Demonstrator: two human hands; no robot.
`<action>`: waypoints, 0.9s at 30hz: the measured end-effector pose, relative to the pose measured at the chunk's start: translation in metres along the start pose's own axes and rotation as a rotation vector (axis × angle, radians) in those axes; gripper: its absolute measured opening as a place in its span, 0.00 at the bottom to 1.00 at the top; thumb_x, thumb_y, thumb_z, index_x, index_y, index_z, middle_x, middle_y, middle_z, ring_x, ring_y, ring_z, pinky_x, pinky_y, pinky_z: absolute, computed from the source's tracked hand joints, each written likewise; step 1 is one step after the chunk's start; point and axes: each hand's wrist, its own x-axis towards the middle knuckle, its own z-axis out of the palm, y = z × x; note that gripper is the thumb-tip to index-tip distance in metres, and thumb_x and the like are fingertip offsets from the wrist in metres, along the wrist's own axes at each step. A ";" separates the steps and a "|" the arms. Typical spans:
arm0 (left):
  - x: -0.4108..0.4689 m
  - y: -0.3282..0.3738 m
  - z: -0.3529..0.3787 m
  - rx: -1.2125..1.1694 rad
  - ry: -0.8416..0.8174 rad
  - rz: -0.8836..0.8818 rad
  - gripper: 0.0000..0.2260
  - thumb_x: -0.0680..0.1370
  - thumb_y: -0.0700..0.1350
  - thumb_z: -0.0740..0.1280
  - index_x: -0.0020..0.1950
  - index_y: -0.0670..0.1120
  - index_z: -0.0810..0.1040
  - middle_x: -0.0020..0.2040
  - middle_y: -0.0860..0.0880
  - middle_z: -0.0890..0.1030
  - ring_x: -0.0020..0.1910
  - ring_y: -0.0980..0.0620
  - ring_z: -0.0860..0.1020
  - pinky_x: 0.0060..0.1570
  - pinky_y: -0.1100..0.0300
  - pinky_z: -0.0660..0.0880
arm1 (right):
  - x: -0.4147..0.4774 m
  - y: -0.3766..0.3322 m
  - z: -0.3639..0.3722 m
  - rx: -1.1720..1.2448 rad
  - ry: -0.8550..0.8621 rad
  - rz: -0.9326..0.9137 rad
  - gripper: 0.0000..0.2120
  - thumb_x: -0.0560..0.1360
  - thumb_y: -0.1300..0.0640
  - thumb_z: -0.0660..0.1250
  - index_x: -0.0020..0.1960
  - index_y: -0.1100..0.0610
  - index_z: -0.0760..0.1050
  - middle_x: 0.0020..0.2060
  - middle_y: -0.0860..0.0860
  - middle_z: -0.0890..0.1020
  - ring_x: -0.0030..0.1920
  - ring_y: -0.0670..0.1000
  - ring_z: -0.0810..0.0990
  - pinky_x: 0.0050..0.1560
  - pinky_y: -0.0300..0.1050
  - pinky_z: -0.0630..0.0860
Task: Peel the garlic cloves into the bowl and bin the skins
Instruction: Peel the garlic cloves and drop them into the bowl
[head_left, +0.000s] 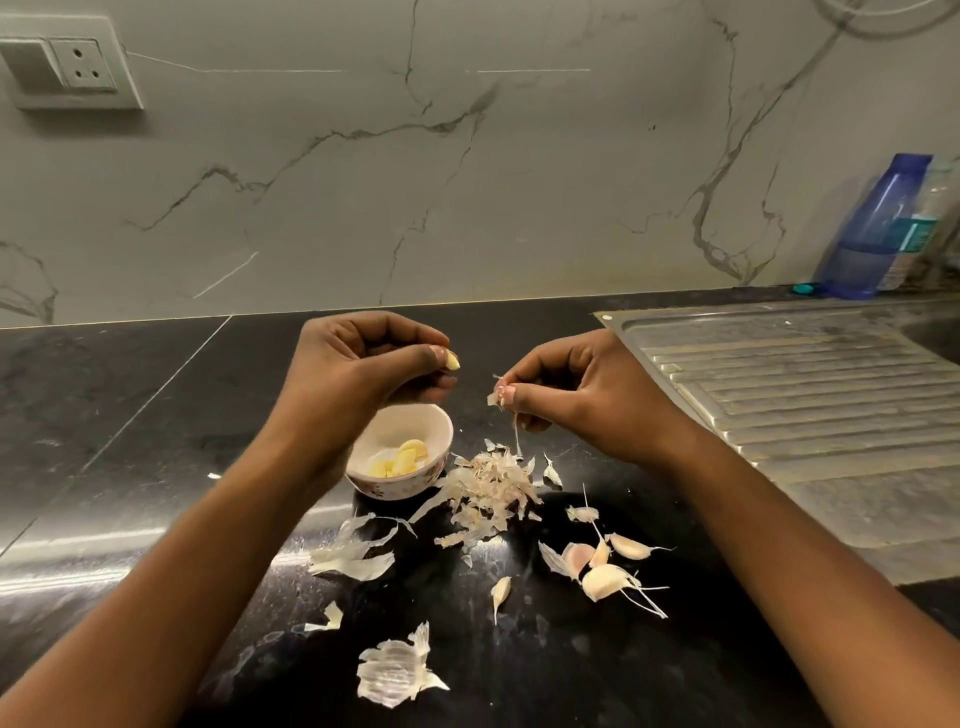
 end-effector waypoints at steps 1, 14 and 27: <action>0.002 0.002 -0.005 0.031 -0.012 -0.035 0.07 0.76 0.35 0.73 0.54 0.37 0.85 0.47 0.39 0.88 0.46 0.41 0.88 0.47 0.56 0.86 | 0.000 0.001 0.001 -0.018 -0.031 0.016 0.04 0.80 0.60 0.75 0.53 0.59 0.88 0.42 0.52 0.89 0.43 0.54 0.88 0.46 0.48 0.87; 0.013 0.005 -0.039 0.685 -0.159 -0.249 0.02 0.75 0.40 0.78 0.43 0.45 0.90 0.43 0.50 0.88 0.49 0.51 0.83 0.50 0.55 0.77 | -0.001 0.003 -0.001 -0.144 -0.161 0.075 0.07 0.75 0.66 0.77 0.50 0.56 0.88 0.46 0.47 0.90 0.46 0.47 0.88 0.50 0.41 0.84; 0.012 0.002 -0.035 0.787 -0.107 -0.097 0.04 0.79 0.47 0.75 0.46 0.48 0.88 0.46 0.51 0.86 0.47 0.55 0.81 0.43 0.60 0.75 | -0.002 0.003 -0.002 -0.159 -0.233 0.115 0.12 0.82 0.65 0.66 0.50 0.55 0.87 0.45 0.52 0.89 0.42 0.53 0.89 0.35 0.46 0.80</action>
